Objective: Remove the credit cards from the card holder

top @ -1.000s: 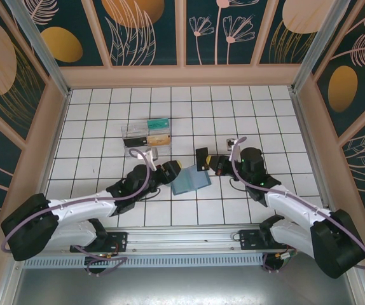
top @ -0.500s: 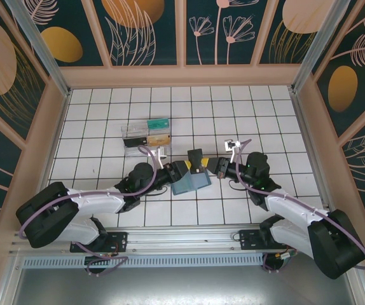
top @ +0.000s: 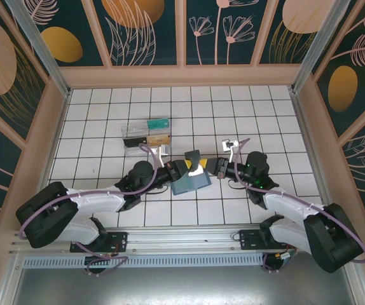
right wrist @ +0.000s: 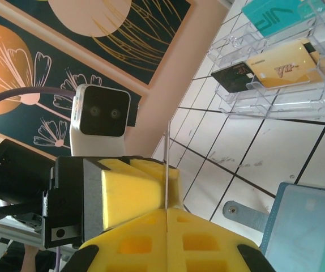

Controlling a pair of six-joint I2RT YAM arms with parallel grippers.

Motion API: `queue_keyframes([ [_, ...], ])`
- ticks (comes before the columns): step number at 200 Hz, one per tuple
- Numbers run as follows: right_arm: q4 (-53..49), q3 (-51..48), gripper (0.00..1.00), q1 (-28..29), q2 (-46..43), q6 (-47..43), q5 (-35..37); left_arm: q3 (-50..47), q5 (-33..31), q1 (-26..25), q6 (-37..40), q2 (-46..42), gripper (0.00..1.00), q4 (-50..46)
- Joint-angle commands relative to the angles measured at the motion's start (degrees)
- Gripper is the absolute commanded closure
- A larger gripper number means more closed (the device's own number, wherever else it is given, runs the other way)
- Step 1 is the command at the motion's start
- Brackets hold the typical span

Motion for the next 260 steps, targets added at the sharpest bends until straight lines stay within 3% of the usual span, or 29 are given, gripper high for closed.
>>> queue_keyframes([
  [1, 3.47, -0.42, 1.0, -0.02, 0.6, 0.02, -1.86, 1.91, 1.84, 0.11, 0.28, -0.14, 0.91, 2.61],
  [9, 2.76, -0.31, 0.99, 0.03, 0.63, -0.23, -1.41, 1.83, 1.77, 0.08, 0.35, -0.33, 0.97, 2.4],
  [18, 1.75, -0.22, 0.83, 0.0, 0.8, -0.76, -0.66, 1.83, 1.53, 0.09, 0.55, -0.85, 1.0, 1.73],
  [29, -0.01, -0.06, 0.56, -0.02, 0.64, -1.38, 0.77, 1.9, 1.04, 0.1, 1.08, -1.72, 1.0, 0.24],
  [38, -1.56, 0.06, 0.42, -0.06, 0.28, -2.21, 2.27, 1.92, 0.29, 0.07, 1.72, -2.64, 1.0, -1.67],
  [62, -8.13, 1.25, 0.26, 0.05, -1.27, -5.69, 7.08, 3.2, -2.34, 0.11, 5.39, -6.07, 1.0, -10.88],
  [77, -12.4, 2.02, 0.17, -0.04, -2.37, -7.73, 10.79, 5.64, -6.12, 0.09, 9.98, -8.75, 1.0, -22.82],
  [116, -15.49, 1.25, 0.11, 0.49, -5.26, -9.93, 16.8, 17.33, -21.77, 0.07, 25.05, -11.24, 1.0, -56.67],
  [146, -16.17, 0.49, 0.1, 2.5, -6.92, -11.18, 20.77, 23.45, -37.14, 0.07, 36.8, -9.36, 1.0, -71.15],
  [164, -17.94, 0.53, 0.01, 3.32, -7.89, -11.12, 24.1, 23.2, -40.29, 0.08, 50.76, -8.67, 1.0, -73.34],
  [186, -18.57, 0.13, 0.01, 3.32, -9.49, -11.04, 24.66, 23.43, -47.04, 0.07, 64.48, -6.82, 1.0, -75.87],
  [211, -18.41, -0.71, 0.01, 4.88, -11.26, -10.37, 26.5, 21.54, -51.17, 0.14, 82.21, -6.77, 1.0, -71.77],
  [237, -11.75, -4.4, 0.01, 6.14, -12.41, -9.03, 29.11, 17.53, -46.73, 0.88, 97.46, -9.62, 1.0, -65.76],
  [260, -10.01, -6.18, 0.01, 7.79, -14.74, -10.44, 32.27, 15.99, -42.87, 4.12, 105.14, -9.68, 1.0, -65.01],
])
